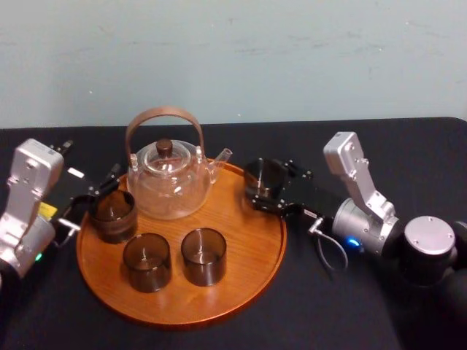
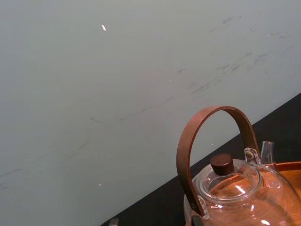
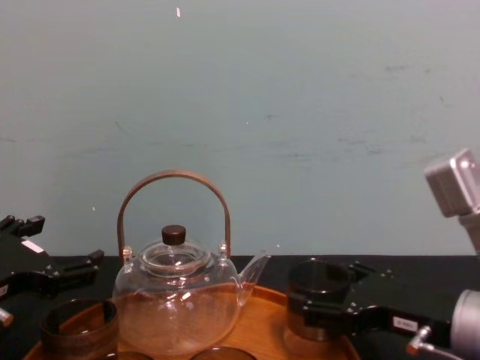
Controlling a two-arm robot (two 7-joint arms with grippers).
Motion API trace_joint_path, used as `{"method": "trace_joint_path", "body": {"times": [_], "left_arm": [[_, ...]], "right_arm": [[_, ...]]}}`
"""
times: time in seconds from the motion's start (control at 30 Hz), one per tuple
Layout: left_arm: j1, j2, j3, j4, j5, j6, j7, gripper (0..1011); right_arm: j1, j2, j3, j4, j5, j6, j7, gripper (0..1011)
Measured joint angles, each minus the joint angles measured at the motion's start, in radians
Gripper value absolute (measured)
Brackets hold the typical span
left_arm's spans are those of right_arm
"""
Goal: Pick up the glass from the table and place it on the tray.
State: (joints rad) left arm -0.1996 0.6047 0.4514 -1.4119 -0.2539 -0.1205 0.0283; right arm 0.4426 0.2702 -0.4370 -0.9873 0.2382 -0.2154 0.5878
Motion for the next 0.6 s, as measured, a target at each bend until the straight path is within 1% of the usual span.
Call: {"method": "trace_joint_path", "body": {"times": [0.23, 0.6], "left_arm": [[0.000, 0.000, 0.000, 0.000, 0.000, 0.000, 0.000, 1002], [0.000, 0.000, 0.000, 0.000, 0.000, 0.000, 0.000, 1001]], "right_arm": [[0.025, -0.025, -0.025, 0.035, -0.001, -0.009, 0.016, 904], [0.043, -0.047, -0.047, 0.075, -0.006, -0.020, 0.022, 904]]}}
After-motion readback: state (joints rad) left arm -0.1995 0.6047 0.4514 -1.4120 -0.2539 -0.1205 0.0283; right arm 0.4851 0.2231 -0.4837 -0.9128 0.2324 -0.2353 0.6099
